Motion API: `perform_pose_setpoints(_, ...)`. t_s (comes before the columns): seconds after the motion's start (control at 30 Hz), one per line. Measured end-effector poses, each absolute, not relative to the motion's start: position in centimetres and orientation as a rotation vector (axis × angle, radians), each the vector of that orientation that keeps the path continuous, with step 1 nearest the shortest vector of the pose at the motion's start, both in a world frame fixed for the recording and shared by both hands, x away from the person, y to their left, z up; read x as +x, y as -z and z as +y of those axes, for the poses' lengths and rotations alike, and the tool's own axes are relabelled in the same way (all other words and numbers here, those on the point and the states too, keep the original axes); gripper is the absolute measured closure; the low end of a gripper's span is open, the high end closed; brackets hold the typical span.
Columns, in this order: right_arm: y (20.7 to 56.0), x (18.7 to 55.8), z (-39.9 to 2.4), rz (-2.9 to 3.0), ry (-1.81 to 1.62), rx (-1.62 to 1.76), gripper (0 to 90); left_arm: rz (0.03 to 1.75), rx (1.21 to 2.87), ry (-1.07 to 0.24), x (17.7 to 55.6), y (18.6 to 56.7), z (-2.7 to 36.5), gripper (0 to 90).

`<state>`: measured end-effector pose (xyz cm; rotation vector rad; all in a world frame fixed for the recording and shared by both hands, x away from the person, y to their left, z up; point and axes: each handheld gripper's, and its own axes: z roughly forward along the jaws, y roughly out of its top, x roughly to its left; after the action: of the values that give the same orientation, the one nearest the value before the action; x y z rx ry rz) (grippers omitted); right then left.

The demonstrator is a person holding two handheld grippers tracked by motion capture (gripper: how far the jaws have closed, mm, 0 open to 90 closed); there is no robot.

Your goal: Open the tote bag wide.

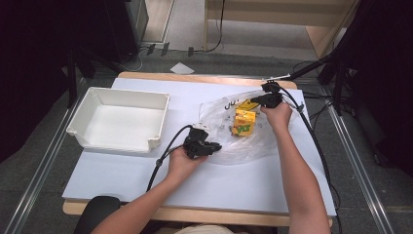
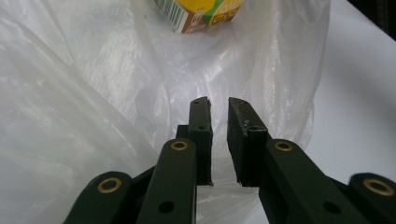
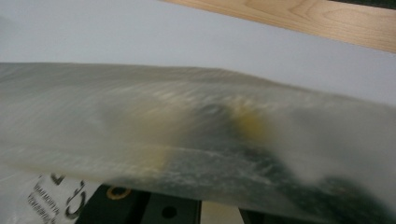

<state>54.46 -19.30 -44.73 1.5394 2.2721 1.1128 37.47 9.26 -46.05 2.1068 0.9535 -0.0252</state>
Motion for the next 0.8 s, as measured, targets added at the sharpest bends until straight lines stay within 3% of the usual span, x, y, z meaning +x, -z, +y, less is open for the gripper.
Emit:
perform_pose_setpoints(0.1,43.7,53.6,-19.3,2.283,-1.136,1.518,88.5,0.941,2.095,0.024,37.7,45.4,9.4,77.5)
perform_pose_setpoints(0.47,40.6,50.0,-19.7,2.316,-1.183,1.427,82.5,0.893,2.076,0.069,39.0,43.1,9.4,58.3)
perform_pose_setpoints(0.8,38.6,46.6,-20.6,2.326,-1.239,1.376,69.5,0.853,2.099,0.076,40.2,41.2,9.7,49.4)
